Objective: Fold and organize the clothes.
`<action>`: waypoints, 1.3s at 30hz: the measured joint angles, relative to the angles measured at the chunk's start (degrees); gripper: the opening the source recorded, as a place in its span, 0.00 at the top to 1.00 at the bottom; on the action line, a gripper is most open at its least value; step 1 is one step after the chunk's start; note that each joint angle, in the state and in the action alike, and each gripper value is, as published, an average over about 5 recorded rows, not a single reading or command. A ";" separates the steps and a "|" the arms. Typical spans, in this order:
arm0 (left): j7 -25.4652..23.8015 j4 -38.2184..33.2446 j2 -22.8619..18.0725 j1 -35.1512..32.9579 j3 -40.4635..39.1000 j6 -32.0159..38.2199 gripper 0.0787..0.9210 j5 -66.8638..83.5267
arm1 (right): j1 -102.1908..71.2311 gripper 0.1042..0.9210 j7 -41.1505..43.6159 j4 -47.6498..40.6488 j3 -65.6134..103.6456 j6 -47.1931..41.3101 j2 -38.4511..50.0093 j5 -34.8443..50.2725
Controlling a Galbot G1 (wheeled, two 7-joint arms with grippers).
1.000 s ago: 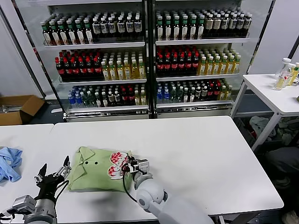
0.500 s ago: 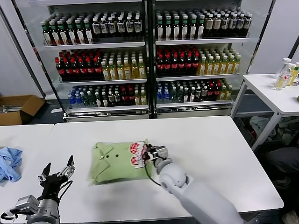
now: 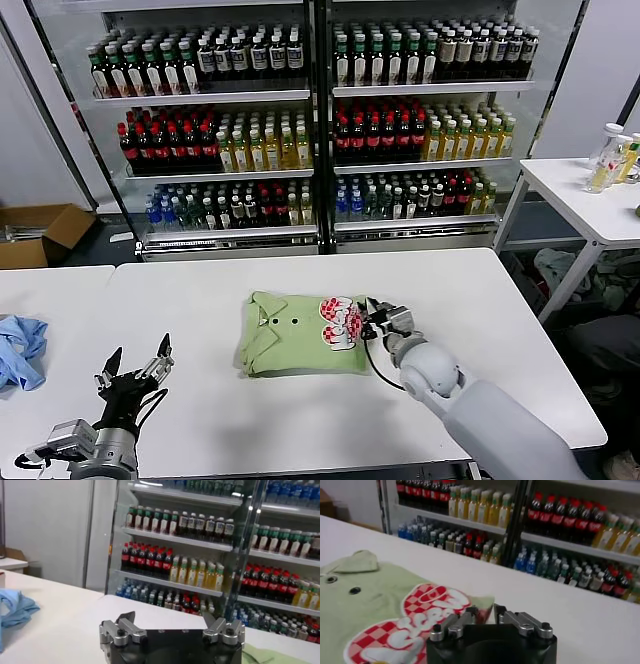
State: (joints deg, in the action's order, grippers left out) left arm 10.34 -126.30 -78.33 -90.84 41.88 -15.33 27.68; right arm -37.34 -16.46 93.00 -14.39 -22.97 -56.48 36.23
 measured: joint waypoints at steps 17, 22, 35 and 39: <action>-3.38 -3.24 0.55 -2.36 -0.31 -0.51 0.12 -1.78 | -20.30 0.13 1.99 14.75 16.16 12.57 5.84 -8.38; -4.53 -4.06 1.04 -2.78 0.06 -1.11 0.12 -2.46 | -29.00 0.12 2.48 19.62 22.24 14.96 5.95 -10.46; -6.01 -4.91 2.00 -4.31 1.11 -1.47 0.12 -4.11 | -42.58 0.12 1.78 26.83 31.04 18.21 4.60 -15.56; -6.10 -5.15 2.08 -4.80 1.16 -1.51 0.12 -4.51 | -44.23 0.12 1.86 28.14 32.39 18.17 4.75 -16.74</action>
State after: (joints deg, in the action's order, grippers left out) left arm 4.24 -131.45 -76.25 -95.64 43.04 -16.84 23.17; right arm -81.57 -14.60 121.13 18.00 -4.80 -51.73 19.49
